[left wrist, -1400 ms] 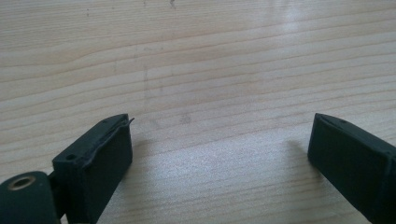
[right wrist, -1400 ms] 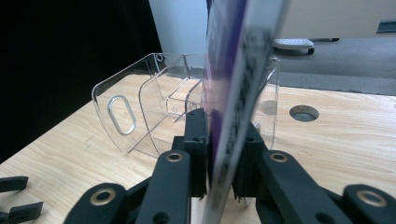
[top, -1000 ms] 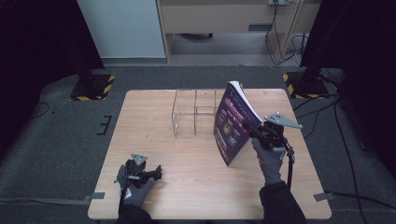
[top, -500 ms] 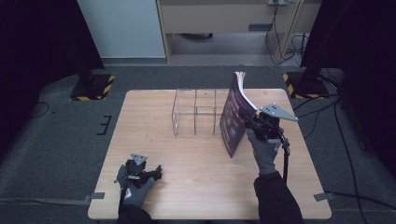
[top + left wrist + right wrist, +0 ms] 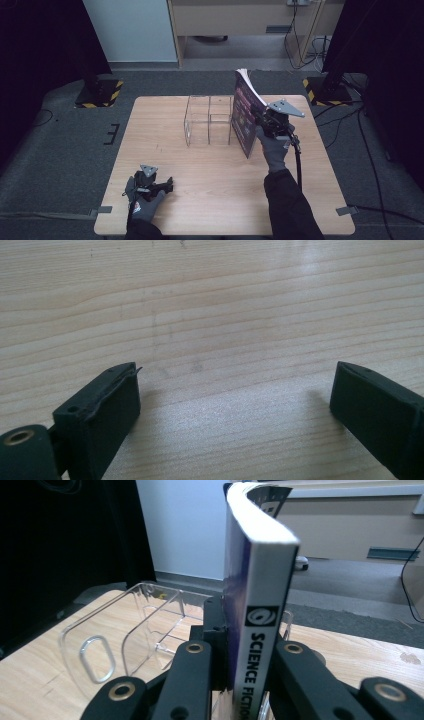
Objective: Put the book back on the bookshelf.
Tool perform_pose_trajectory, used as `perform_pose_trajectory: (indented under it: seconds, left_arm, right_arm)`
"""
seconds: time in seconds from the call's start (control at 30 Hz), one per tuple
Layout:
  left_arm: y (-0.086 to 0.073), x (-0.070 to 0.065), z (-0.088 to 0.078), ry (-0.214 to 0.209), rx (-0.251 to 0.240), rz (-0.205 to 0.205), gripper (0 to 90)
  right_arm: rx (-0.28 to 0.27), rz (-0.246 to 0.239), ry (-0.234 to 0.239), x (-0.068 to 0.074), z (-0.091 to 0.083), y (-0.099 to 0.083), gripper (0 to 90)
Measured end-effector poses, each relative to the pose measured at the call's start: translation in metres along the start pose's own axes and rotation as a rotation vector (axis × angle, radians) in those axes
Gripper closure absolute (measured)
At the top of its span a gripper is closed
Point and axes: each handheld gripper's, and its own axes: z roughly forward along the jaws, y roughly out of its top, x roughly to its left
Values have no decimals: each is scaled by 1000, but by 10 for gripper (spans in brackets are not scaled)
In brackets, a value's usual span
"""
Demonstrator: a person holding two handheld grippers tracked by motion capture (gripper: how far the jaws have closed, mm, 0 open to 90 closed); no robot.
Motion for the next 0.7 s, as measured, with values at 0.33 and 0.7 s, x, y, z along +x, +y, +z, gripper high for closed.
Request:
perform_pose_trajectory:
  seconds: [0.33, 0.7]
  left_arm:
    - [0, 0, 0, -4, 1, 1, 48]
    - [0, 0, 0, -3, 0, 1, 48]
  right_arm:
    - [-18, 17, -19, -3, 15, -2, 828]
    - [-23, 33, -39, -9, 17, -11, 827]
